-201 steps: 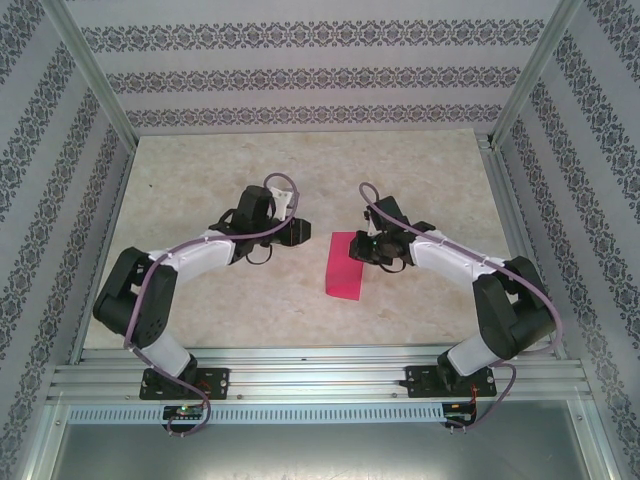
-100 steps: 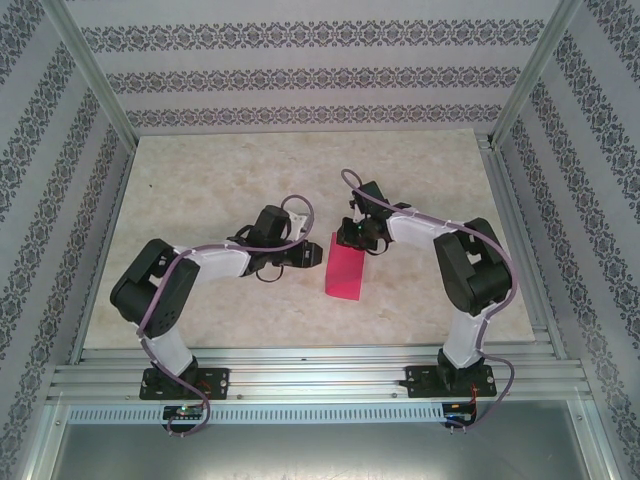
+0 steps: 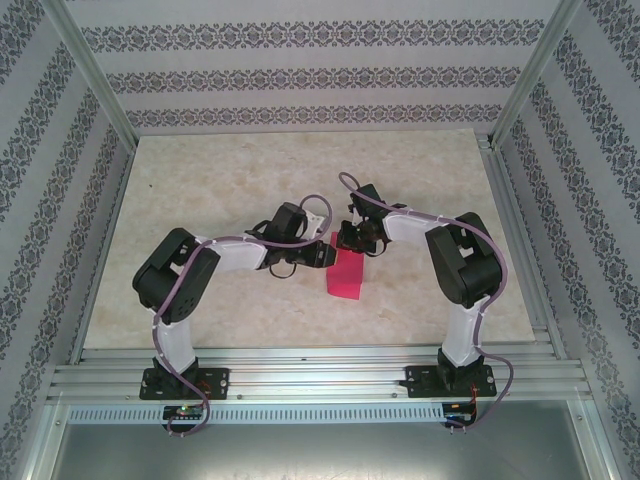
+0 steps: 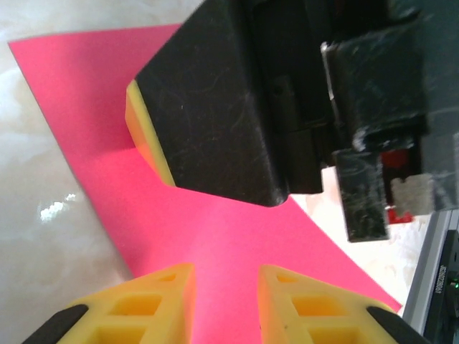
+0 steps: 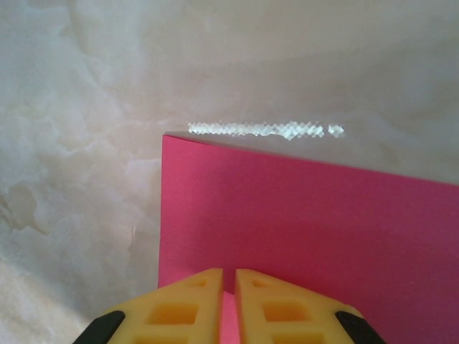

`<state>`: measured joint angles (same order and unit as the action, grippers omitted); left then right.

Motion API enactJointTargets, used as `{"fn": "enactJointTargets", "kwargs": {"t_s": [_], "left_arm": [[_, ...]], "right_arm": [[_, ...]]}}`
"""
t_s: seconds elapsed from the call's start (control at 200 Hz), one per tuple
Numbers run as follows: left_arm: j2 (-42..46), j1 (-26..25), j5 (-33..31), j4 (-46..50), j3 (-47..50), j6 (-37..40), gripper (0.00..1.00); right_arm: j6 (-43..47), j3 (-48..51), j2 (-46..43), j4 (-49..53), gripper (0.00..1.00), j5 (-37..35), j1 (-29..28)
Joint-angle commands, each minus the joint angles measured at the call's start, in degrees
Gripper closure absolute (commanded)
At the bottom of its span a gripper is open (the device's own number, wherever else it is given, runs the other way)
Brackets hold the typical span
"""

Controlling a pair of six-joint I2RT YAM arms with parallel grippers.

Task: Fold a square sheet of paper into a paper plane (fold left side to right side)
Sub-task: Hold the square sheet of paper at the center of the table, then first fold the square sheet of paper in half at the center of the table.

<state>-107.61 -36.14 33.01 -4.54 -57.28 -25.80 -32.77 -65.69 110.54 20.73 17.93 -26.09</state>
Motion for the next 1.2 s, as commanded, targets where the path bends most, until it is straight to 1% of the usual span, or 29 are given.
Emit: {"fn": "enactJointTargets", "kwargs": {"t_s": [0.0, 0.36, 0.659, 0.874, 1.194], "left_arm": [[-1.59, -0.97, 2.07, 2.24, -1.05, 3.02, 0.70], [-2.43, -2.48, 2.09, 6.11, 0.14, 6.05, 0.70], [-1.06, -3.30, 2.37, 10.46, 2.40, 9.64, 0.71], [-0.06, -4.26, 3.16, 11.47, 4.57, 11.59, 0.71], [2.84, -6.21, 5.01, 10.58, 7.53, 13.57, 0.70]], "right_arm": [[1.36, 0.95, 2.05, 0.67, 0.86, -1.41, -0.02], [1.26, 1.70, -0.04, 1.72, 0.87, -1.91, -0.54], [1.19, 1.53, 0.03, 3.11, 0.87, -3.25, -0.54], [1.00, 1.33, 0.33, 3.75, 0.87, -3.78, -0.54], [0.59, 1.00, 1.08, 3.75, 0.87, -3.52, -0.72]]}}
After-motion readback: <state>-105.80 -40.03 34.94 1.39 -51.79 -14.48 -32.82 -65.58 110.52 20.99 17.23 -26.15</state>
